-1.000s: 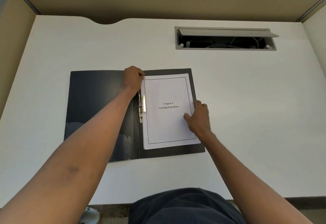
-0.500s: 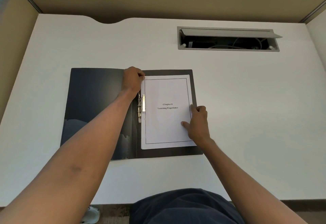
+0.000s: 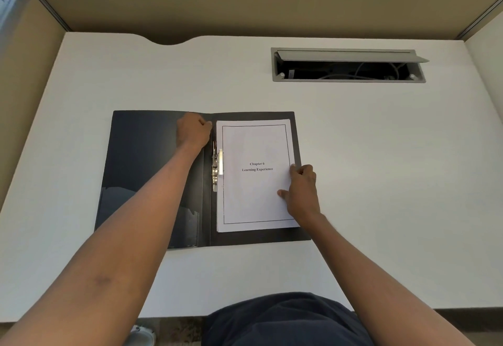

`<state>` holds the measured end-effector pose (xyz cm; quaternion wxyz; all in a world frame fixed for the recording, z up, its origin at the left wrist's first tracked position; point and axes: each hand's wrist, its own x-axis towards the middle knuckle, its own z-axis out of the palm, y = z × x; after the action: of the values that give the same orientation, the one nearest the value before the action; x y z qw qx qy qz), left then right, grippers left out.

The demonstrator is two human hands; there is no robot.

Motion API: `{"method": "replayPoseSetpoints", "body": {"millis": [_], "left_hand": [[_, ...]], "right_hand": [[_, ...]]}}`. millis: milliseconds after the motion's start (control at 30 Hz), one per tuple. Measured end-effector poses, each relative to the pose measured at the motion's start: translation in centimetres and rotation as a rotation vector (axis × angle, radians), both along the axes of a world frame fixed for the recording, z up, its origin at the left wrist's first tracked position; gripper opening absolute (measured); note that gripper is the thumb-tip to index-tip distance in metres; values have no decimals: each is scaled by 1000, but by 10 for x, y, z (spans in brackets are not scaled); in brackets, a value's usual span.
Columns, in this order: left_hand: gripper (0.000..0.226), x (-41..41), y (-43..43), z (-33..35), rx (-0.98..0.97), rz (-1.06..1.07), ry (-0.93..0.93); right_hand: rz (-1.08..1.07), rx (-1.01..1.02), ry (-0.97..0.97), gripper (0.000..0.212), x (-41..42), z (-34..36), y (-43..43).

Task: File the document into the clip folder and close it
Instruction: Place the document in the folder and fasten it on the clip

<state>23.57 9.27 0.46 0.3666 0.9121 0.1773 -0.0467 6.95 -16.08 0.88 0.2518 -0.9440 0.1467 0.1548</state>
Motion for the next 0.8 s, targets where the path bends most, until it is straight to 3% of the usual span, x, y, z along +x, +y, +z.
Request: {"method": "replayPoseSetpoints", "body": {"millis": [167,367,533,800], "left_hand": [[25,-13,3,7,-142,25,234],[30,-24,-4,14,-290,66,350],[12,-31,-6,21,-476,146,319],[8,-61,-4,38,-648,164,223]], "right_hand": [[32,-69,22,72,2,3,3],[41,-94,28,73,4,4,5],[46,-106,21,74,4,4,5],[55,-115,18,74,3,5,6]]}}
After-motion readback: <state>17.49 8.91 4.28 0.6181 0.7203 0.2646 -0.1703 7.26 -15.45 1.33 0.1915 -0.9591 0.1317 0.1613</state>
